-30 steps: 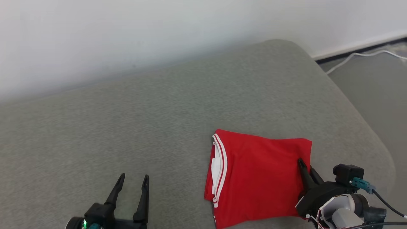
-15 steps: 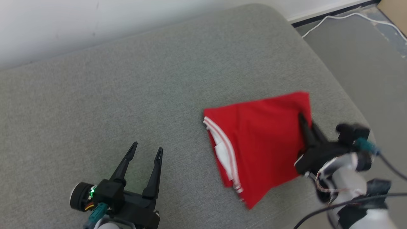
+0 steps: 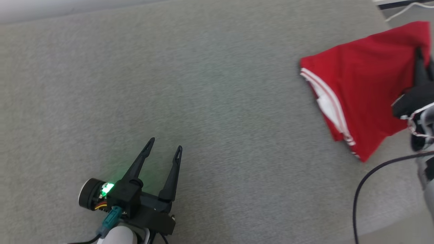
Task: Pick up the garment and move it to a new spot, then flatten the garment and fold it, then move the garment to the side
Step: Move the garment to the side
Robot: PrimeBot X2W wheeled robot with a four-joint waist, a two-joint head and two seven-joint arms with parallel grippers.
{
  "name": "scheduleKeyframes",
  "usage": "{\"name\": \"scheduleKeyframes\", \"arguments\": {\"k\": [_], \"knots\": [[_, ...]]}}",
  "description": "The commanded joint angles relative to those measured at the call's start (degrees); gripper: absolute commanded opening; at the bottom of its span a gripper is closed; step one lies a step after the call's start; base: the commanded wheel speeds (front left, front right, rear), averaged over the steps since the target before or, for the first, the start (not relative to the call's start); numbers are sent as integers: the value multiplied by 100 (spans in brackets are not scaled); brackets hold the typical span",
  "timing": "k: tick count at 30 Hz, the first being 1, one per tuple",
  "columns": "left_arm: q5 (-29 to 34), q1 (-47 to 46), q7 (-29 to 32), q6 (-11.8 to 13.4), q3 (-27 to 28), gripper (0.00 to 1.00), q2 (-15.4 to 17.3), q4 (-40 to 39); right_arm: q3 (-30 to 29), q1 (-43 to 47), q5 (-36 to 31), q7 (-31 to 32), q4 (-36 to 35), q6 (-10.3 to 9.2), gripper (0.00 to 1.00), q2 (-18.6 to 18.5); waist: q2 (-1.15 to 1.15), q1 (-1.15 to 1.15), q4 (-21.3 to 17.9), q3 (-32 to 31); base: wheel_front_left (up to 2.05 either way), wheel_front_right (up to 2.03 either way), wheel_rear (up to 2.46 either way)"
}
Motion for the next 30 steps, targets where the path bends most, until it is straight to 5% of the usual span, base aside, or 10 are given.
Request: {"name": "scheduleKeyframes", "arguments": {"k": [1, 13, 14, 15, 16, 24, 30], "knots": [[53, -118, -8, 0, -22, 100, 12, -42, -108, -99, -117, -26, 88, -6, 0, -79, -1, -2, 370, 335, 0, 0, 0], [81, -174, -8, 43, -93, 100, 65, -60, -2043, -249, -1588, -25, 885, -6, 0, -394, -1, -2, 629, 490, 0, 0, 0], [77, -172, -8, 41, -94, 100, 75, -56, -2179, -235, -1723, -25, 902, -6, 35, -395, -1, -2, 635, 489, 0, 0, 0], [73, -168, -7, 39, -90, 100, 86, -53, -2315, -211, -1865, -26, 912, -6, 60, -388, -1, -2, 639, 487, 0, 0, 0], [68, -164, -7, 39, -86, 100, 96, -49, -2437, -177, -1982, -25, 923, -6, 98, -385, -1, -2, 642, 485, 0, 0, 0], [20, -112, -7, 59, -91, 100, 90, -11, -3554, 21, -2948, -25, 621, -6, 100, -223, -1, -2, 707, 347, 0, 0, 0], [-47, 109, -7, 197, 22, 100, 68, 24, -3265, 234, -2839, -24, -40, -6, 100, 286, -1, -2, 770, -41, 0, 0, 0]]}}
